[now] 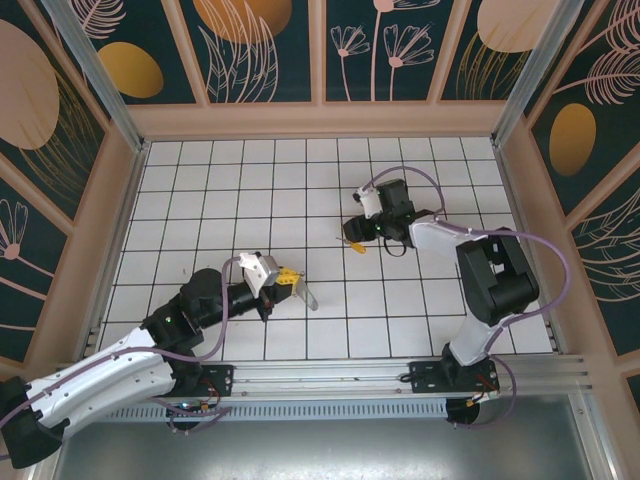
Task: Put the keys on the keyring
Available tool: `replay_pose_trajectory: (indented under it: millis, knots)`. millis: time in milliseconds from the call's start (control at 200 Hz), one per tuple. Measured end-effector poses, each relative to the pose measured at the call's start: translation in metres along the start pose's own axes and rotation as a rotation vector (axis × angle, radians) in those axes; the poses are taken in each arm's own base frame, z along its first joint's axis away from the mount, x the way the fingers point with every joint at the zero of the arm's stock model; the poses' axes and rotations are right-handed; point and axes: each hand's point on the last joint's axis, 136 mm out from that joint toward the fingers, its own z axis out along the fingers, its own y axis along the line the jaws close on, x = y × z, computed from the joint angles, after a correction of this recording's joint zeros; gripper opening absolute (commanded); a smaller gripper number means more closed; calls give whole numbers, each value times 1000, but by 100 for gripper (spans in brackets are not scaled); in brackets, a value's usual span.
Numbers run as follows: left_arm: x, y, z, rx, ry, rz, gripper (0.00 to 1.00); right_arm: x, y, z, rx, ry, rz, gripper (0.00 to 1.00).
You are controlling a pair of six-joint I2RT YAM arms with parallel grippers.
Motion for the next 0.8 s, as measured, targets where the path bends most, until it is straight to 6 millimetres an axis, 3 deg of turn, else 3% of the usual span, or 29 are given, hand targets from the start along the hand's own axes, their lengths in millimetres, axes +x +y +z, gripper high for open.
replay_pose_trajectory:
  millis: [225, 400, 801]
  knots:
    - [4, 1, 2, -1, 14, -2, 0, 17, -2, 17, 4, 79, 6, 46]
    - [3, 1, 1, -4, 8, 0, 0, 18, 0, 25, 12, 102, -20, 43]
    - [-4, 0, -4, -1, -26, 5, 0, 27, 3, 28, 42, 143, -42, 40]
